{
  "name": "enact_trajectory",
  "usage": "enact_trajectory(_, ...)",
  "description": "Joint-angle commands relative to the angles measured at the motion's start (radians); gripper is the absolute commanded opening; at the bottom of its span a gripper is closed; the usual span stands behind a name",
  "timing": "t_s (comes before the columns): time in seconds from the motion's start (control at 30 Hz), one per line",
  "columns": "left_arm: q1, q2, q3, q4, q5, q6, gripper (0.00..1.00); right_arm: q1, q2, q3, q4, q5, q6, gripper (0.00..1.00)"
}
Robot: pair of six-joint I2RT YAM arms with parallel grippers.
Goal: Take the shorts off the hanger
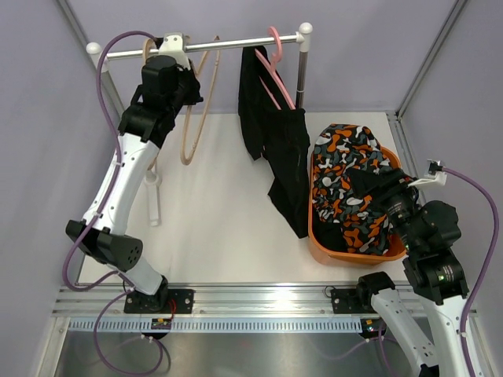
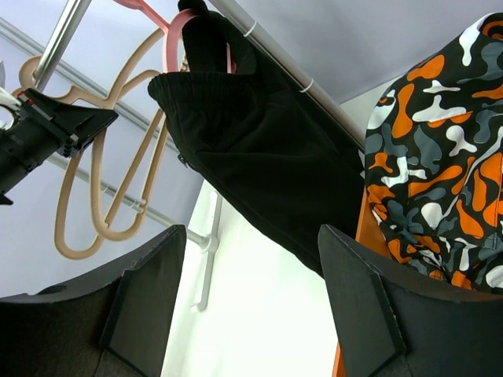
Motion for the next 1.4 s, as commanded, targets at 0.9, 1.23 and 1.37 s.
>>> enact_trajectory(0.9,-0.193,-0.315,-0.028,0.024,-0.073,0.05,0.54,0.006,-0.053,-0.007,-0.031,0.0,-0.04,0.77)
enact_trajectory(1.23,-0.486,0.008,0.15,0.139,-0.255,0.013,0.58,0.006,-0.064,0.025,-0.099,0.009,-0.058,0.77)
enact_trajectory(1.37,-0.488,0.09,0.15,0.289,-0.346,-0.043,0.57,0.006,-0.065,0.062,-0.152,0.018,-0.081,0.77)
